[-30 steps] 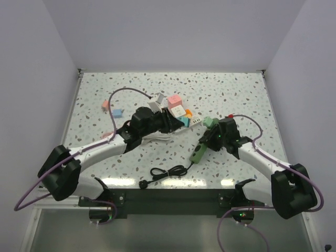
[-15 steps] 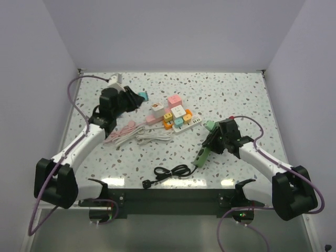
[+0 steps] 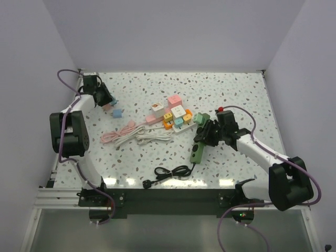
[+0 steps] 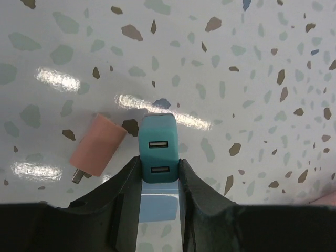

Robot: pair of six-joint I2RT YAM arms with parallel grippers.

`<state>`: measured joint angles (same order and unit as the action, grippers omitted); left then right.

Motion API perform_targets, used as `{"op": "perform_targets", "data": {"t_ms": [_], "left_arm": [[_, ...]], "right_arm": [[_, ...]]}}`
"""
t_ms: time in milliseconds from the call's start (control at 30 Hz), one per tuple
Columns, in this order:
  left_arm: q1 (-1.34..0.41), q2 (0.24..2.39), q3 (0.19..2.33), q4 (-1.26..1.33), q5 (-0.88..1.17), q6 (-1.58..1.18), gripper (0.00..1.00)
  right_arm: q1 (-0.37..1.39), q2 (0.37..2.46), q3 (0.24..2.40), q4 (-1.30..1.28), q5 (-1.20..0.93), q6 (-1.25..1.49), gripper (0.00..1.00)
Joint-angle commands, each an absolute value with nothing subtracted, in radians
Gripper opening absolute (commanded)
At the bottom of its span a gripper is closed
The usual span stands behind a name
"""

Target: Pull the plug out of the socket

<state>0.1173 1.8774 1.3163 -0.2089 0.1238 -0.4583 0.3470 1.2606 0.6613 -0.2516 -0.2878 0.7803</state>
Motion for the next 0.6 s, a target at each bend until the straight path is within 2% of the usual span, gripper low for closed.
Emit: {"op": "perform_targets", "data": {"t_ms": [0, 33, 67, 133, 233, 267, 300, 433, 533, 567], "left_arm": [[0.113, 1.882, 1.364, -0.268, 0.143, -0.414, 0.12], [0.114, 1.876, 1.349, -0.267, 0.143, -0.417, 0.15], [0.114, 1.862, 1.330, -0.259, 0.120, -0.417, 0.27], [0.115, 1.849, 1.287, -0.259, 0.097, -0.419, 0.35], [0.115, 1.804, 1.240, -0.245, 0.074, -0.416, 0.64], [0.114, 1.775, 1.221, -0.242, 0.066, -0.417, 0.91], [0.114, 1.758, 1.213, -0.239, 0.064, -0.419, 1.00], [0.098, 1.651, 1.164, -0.226, 0.093, -0.426, 1.00], [0.020, 1.531, 1.125, -0.196, 0.158, -0.442, 1.00], [-0.056, 1.482, 1.111, -0.180, 0.201, -0.462, 1.00]], "right_arm": [[0.353, 1.287, 0.745, -0.210, -0.406, 0.718, 0.00], [0.353, 1.295, 0.750, -0.209, -0.413, 0.713, 0.00], [0.354, 1.301, 0.752, -0.201, -0.425, 0.709, 0.00], [0.356, 1.313, 0.764, -0.202, -0.439, 0.700, 0.00], [0.356, 1.324, 0.784, -0.215, -0.446, 0.675, 0.00], [0.356, 1.328, 0.788, -0.218, -0.451, 0.664, 0.00], [0.356, 1.333, 0.793, -0.222, -0.453, 0.660, 0.00], [0.357, 1.351, 0.811, -0.242, -0.463, 0.643, 0.00], [0.368, 1.365, 0.833, -0.273, -0.451, 0.614, 0.00], [0.376, 1.370, 0.839, -0.281, -0.445, 0.600, 0.00]]}}
